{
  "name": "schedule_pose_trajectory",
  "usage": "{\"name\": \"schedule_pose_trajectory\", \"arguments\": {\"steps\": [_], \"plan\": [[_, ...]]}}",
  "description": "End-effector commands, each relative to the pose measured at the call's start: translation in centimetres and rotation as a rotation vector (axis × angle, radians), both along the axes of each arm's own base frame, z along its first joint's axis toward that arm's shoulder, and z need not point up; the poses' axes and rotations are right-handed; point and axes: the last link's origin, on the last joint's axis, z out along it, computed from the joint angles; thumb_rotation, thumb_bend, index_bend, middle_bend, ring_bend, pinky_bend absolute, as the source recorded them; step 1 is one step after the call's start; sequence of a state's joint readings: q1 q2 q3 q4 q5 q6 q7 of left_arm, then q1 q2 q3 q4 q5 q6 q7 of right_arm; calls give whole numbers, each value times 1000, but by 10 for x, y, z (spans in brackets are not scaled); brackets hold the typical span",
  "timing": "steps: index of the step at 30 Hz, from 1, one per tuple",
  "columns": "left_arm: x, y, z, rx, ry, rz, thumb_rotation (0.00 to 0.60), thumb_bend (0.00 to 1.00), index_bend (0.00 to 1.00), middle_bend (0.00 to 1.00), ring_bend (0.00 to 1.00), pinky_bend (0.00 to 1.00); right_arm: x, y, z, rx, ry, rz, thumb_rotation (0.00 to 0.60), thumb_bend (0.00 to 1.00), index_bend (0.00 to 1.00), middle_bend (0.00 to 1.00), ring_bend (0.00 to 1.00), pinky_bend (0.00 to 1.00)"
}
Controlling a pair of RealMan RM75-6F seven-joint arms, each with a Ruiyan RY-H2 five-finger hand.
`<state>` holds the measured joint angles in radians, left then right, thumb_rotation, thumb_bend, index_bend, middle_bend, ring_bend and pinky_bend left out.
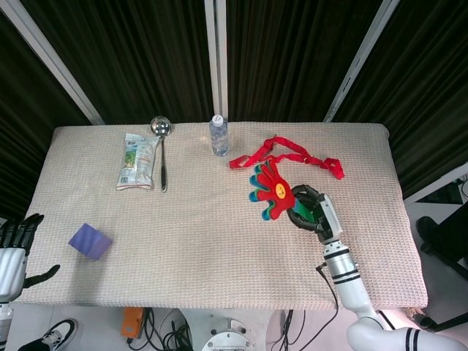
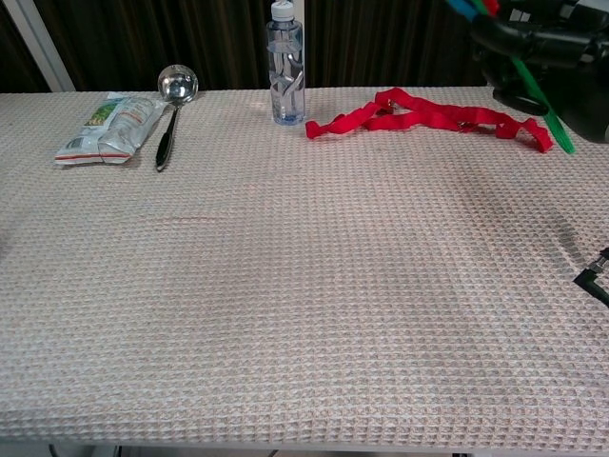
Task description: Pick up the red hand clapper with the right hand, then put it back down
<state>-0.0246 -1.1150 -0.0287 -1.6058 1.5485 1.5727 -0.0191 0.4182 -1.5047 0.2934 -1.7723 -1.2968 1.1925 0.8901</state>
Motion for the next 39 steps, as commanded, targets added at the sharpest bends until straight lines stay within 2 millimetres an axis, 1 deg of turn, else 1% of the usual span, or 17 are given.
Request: {"name": "schedule_pose_trajectory", "arguments": {"steps": [1, 3, 5, 6, 9, 11, 13, 16, 18, 20, 24, 26, 29, 31, 33, 36, 39], "plan": [[0, 0, 0, -1, 0, 1, 600, 90, 76, 67, 0, 40, -9, -6, 31, 41, -165, -4, 600, 420, 1000, 670, 722, 994], [0, 1, -1, -2, -1, 0, 600, 90, 76, 67, 0, 40, -13, -9, 29, 26, -36, 26, 600, 426, 1000, 670, 722, 996], [0, 1, -1, -2, -1, 0, 600, 90, 76, 67, 0, 40, -19, -10, 23, 15, 214, 71, 600, 442, 1000, 671, 730, 999], [1, 1, -1, -2, -1, 0, 600, 89, 76, 67, 0, 40, -21, -13, 22, -18, 395, 107, 600, 446, 1000, 671, 733, 1000], [0, 1, -1, -3, 0, 3, 600, 90, 76, 67, 0, 40, -21, -17, 20, -180, 836, 182, 600, 451, 1000, 676, 737, 1000], [0, 1, 0, -3, 0, 4, 600, 90, 76, 67, 0, 40, -20, -17, 17, -268, 1053, 200, 600, 452, 1000, 673, 736, 1000], [0, 1, 0, -4, 0, 3, 600, 90, 76, 67, 0, 40, -20, -17, 14, -305, 1248, 202, 600, 452, 1000, 670, 736, 1000], [1, 2, 0, -3, -1, 2, 600, 90, 76, 67, 0, 40, -19, -18, 14, -309, 1448, 181, 600, 452, 1000, 673, 736, 1000], [0, 1, 0, -2, -1, 3, 600, 90, 76, 67, 0, 40, -17, -18, 15, -289, 1509, 172, 600, 452, 1000, 672, 737, 1000], [0, 1, 0, -3, -1, 5, 600, 90, 76, 67, 0, 40, -13, -18, 15, -246, 1478, 171, 600, 446, 1000, 676, 737, 1000], [1, 2, 0, 0, 1, 5, 600, 90, 76, 67, 0, 40, -9, -20, 19, -160, 1339, 180, 600, 426, 1000, 685, 737, 1000], [1, 2, 1, 0, 2, 4, 600, 90, 76, 67, 0, 40, -5, -21, 23, -128, 1198, 175, 600, 425, 1000, 685, 737, 1000], [2, 2, 0, 0, 2, 2, 600, 90, 76, 67, 0, 41, 2, -25, 31, -52, 891, 144, 600, 423, 1000, 691, 737, 1000], [2, 2, 0, 0, 2, 2, 600, 90, 76, 67, 0, 41, 3, -28, 40, -37, 685, 123, 600, 419, 1000, 695, 737, 1000], [1, 2, 0, 0, 3, 6, 600, 90, 76, 67, 0, 41, 3, -28, 48, -51, 516, 109, 600, 416, 1000, 690, 737, 1000], [1, 2, 0, -1, 2, 8, 600, 90, 76, 67, 0, 40, 2, -24, 59, -62, 138, 91, 600, 411, 1000, 682, 737, 1000], [1, 2, 0, -2, 1, 5, 600, 90, 76, 67, 0, 41, -5, -22, 69, -38, -112, 92, 600, 381, 1000, 681, 736, 1000]]}}
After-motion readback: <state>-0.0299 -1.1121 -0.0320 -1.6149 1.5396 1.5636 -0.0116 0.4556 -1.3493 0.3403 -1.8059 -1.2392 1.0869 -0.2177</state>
